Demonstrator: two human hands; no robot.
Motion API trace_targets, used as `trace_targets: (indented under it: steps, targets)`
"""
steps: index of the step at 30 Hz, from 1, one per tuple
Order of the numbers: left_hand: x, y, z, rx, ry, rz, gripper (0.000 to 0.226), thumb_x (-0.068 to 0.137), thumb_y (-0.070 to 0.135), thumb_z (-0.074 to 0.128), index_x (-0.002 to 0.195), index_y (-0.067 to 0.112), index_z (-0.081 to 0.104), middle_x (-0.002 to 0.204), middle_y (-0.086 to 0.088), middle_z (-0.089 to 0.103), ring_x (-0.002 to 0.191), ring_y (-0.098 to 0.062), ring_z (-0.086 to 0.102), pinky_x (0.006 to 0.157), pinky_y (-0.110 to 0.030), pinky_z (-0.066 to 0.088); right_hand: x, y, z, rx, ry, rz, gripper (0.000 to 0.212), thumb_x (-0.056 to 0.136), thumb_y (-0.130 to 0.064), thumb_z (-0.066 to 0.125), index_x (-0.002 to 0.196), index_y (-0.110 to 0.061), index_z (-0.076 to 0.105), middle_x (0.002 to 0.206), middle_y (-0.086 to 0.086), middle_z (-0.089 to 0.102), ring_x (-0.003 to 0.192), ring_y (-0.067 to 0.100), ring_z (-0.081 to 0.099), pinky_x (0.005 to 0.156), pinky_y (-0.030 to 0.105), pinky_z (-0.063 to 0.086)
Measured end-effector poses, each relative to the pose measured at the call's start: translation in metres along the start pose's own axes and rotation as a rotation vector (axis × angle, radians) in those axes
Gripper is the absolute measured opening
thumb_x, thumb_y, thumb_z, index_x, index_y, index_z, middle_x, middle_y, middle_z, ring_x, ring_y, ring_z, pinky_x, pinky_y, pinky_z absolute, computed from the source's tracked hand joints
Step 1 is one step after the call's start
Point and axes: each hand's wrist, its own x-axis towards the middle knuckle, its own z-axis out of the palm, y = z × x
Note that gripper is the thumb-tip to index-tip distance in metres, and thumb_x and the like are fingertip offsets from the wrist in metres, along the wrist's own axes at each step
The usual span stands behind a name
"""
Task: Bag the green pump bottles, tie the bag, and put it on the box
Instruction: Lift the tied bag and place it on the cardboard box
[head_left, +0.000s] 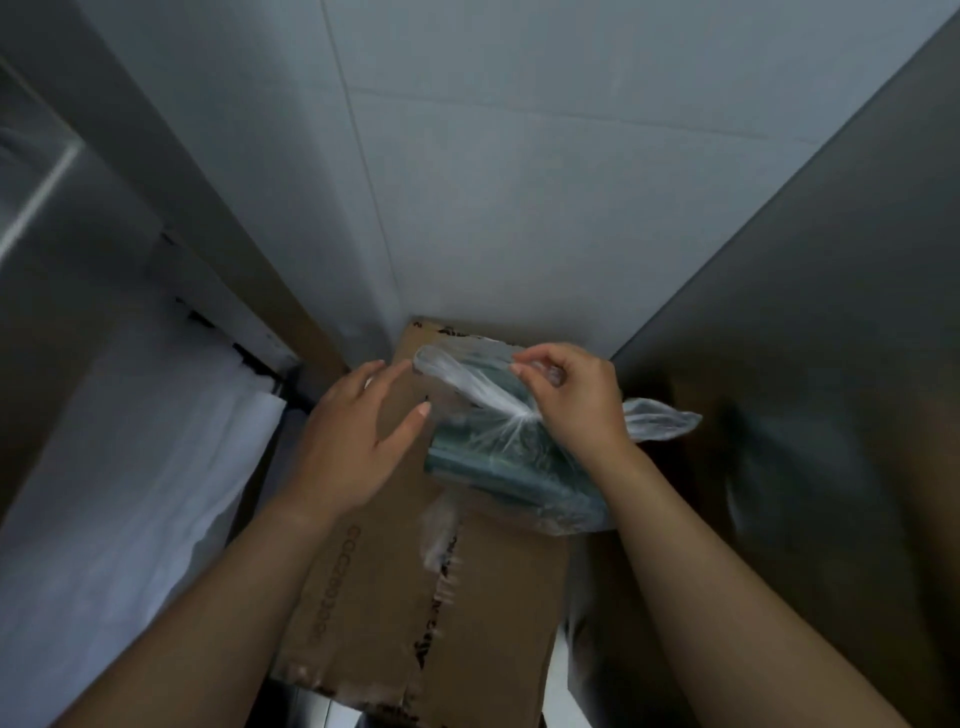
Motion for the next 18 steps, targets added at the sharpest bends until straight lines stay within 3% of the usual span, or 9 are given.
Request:
trace_targets:
  steps: [5, 8, 12, 18]
  targets:
    - [0.009, -0.011, 0.020, 0.063, -0.022, -0.018, 0.064, 0.084, 0.063, 0.032, 0.138, 0.030, 0.036, 0.143, 0.003, 0.040, 0.131, -0.018, 0.037, 0.103, -0.035, 0.032, 0.022, 0.022, 0.025, 0.006, -0.014, -0.011, 0.010, 0.081, -0.019, 0.070, 0.088, -0.014, 0.074, 0.085, -0.005, 0.065, 0.076, -0.003, 0.053, 0.067, -0.003, 0.036]
    - [0.011, -0.017, 0.024, 0.094, -0.063, -0.013, 0.069, 0.081, 0.067, 0.027, 0.139, 0.029, 0.035, 0.144, 0.000, 0.040, 0.132, -0.020, 0.036, 0.106, -0.044, 0.036, 0.027, 0.031, 0.039, -0.006, -0.020, 0.004, 0.010, 0.081, -0.019, 0.069, 0.088, -0.013, 0.073, 0.087, -0.001, 0.067, 0.073, -0.001, 0.052, 0.065, -0.002, 0.036]
    - [0.011, -0.025, 0.026, 0.221, -0.105, 0.029, 0.070, 0.082, 0.068, 0.025, 0.139, 0.029, 0.034, 0.144, -0.004, 0.040, 0.132, -0.023, 0.036, 0.103, -0.054, 0.036, 0.022, 0.047, 0.053, -0.041, -0.096, 0.077, 0.014, 0.083, -0.021, 0.067, 0.094, -0.012, 0.070, 0.093, 0.005, 0.067, 0.075, 0.006, 0.051, 0.068, 0.017, 0.041]
    - [0.008, -0.025, 0.015, 0.206, -0.103, 0.044, 0.062, 0.082, 0.067, 0.028, 0.133, 0.032, 0.035, 0.139, -0.004, 0.045, 0.129, -0.025, 0.040, 0.099, -0.055, 0.039, 0.009, 0.041, 0.043, -0.216, -0.189, 0.096, 0.036, 0.084, -0.032, 0.065, 0.117, -0.018, 0.062, 0.109, 0.005, 0.064, 0.096, 0.018, 0.057, 0.081, 0.031, 0.046]
